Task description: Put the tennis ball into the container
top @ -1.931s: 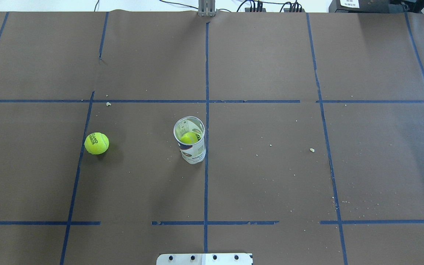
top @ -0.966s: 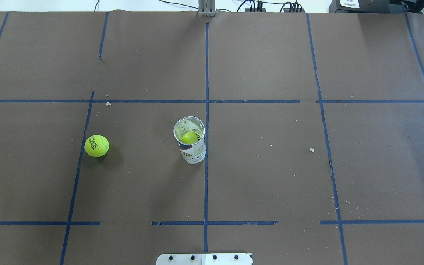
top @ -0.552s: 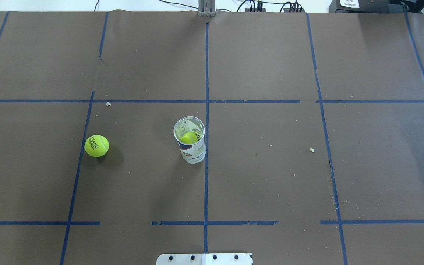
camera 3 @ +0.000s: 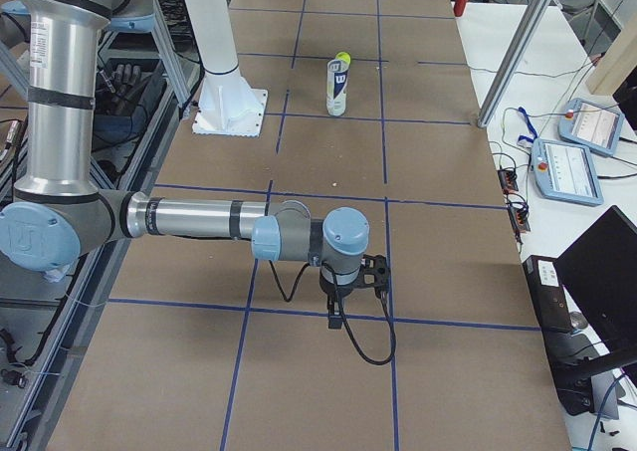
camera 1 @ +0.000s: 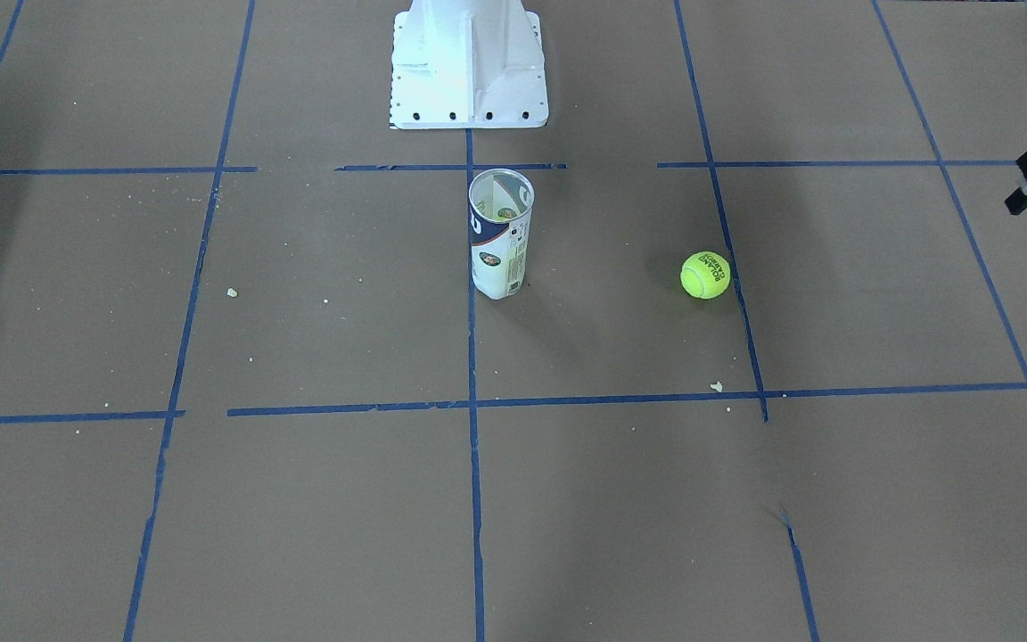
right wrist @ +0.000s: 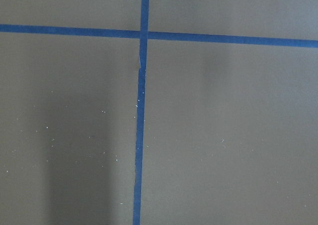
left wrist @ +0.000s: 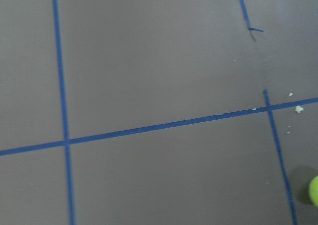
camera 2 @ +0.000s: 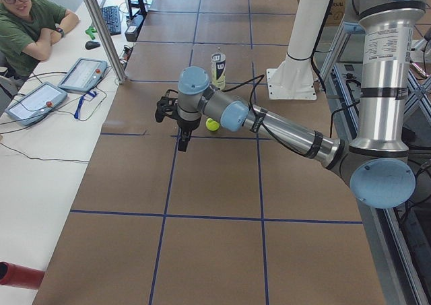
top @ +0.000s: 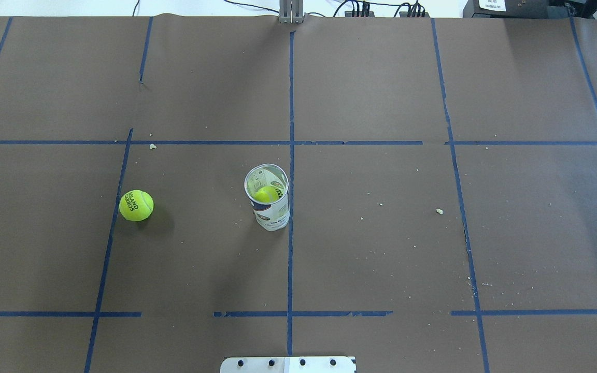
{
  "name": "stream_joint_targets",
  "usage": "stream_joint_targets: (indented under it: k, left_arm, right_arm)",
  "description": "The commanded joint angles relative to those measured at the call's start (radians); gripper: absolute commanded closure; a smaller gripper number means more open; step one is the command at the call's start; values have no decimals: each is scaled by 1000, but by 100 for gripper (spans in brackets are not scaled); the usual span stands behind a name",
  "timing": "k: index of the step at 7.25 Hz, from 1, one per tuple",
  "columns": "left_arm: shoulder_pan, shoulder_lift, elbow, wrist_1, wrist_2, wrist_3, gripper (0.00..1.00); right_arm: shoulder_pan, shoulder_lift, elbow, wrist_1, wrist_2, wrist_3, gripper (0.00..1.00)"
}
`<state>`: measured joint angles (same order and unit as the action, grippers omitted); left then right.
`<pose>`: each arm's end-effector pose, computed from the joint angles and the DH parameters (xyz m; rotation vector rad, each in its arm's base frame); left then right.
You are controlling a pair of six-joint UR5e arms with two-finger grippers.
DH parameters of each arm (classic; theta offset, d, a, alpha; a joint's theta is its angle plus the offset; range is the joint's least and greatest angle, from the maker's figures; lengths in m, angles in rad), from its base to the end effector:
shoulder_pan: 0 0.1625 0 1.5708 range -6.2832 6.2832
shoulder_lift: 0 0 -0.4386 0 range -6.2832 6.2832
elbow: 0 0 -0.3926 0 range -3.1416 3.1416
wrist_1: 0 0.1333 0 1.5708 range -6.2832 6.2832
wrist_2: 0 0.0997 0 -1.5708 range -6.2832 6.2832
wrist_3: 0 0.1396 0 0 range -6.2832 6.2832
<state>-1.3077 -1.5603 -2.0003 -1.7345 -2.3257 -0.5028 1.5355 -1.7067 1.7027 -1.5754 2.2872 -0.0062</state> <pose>0.0919 -0.4860 0.4714 0.2399 0.8851 -0.0028 0.0264 -0.4332 0.7048 -0.0187 -0.7162 -0.0366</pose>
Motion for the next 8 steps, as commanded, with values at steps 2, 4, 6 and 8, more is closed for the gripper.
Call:
stream_joint_targets:
  k: [2,4,6,8]
  left_arm:
    - [332,-10,-38,-210,213,-523,0]
    - [476,-56,-28,-237,340,-696,0]
    - [562,-124,27,-231,417,-766,0]
    - [648,-153,83,-231,498,-824,0]
  right_arm:
    - [0,-1,0,0,0,0,0]
    - [0,-1,0,0,0,0,0]
    - [0,-1,0,0,0,0,0]
    - [0,-1,0,0,0,0,0]
